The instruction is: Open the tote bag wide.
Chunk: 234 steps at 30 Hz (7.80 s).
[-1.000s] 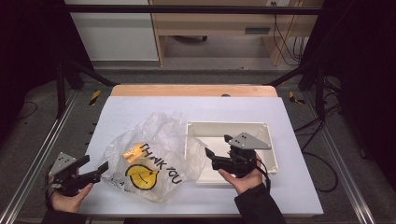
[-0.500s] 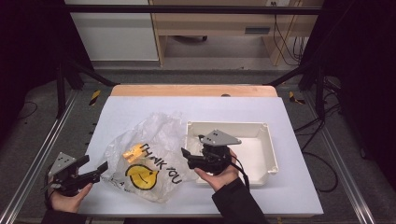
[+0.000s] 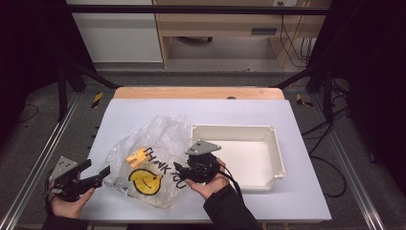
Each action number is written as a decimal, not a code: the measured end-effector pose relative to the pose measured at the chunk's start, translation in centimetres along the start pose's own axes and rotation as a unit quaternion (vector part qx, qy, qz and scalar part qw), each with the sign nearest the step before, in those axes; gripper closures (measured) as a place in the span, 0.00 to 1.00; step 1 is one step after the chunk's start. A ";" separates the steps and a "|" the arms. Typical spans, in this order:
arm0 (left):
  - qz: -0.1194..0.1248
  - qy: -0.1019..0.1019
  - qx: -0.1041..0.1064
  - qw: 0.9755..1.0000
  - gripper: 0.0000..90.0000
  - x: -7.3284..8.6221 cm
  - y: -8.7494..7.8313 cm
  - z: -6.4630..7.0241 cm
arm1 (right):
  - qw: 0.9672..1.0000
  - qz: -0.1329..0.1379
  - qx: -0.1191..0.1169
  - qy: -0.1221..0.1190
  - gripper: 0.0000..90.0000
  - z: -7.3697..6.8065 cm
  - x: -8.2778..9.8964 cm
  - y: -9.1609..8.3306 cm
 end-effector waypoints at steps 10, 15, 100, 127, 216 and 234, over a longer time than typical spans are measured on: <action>-0.001 -0.002 0.001 1.000 0.22 0.0 0.0 0.0 | 0.999 -0.027 -0.025 0.003 0.82 -0.4 1.3 0.5; 0.001 -0.004 0.003 1.000 0.23 -0.1 -0.1 0.1 | 0.999 -0.032 -0.037 0.007 1.00 -0.6 1.4 0.3; 0.050 0.021 0.108 0.993 0.48 -6.8 -3.5 11.1 | 0.987 0.071 -0.118 -0.080 1.00 -7.3 -1.5 1.0; -0.097 0.042 0.093 0.990 0.82 -3.7 1.9 13.6 | 0.983 0.067 -0.142 -0.093 1.00 -10.8 -0.6 3.4; -0.053 0.014 -0.017 0.998 1.00 0.5 2.0 1.4 | 0.994 0.004 -0.100 -0.046 1.00 -10.2 3.1 8.2; -0.117 0.045 -0.047 0.991 1.00 2.8 5.1 0.5 | 0.996 -0.041 -0.077 -0.035 0.99 -9.3 5.2 9.8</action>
Point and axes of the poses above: each handheld gripper's, and its own axes: y roughly forward along the jaws, x roughly out of its underside, z roughly to its right, the point moved 9 cm from there along y, roughly forward along the jaws, and after that the axes turned 12 degrees about -y, right-handed, at the moved point
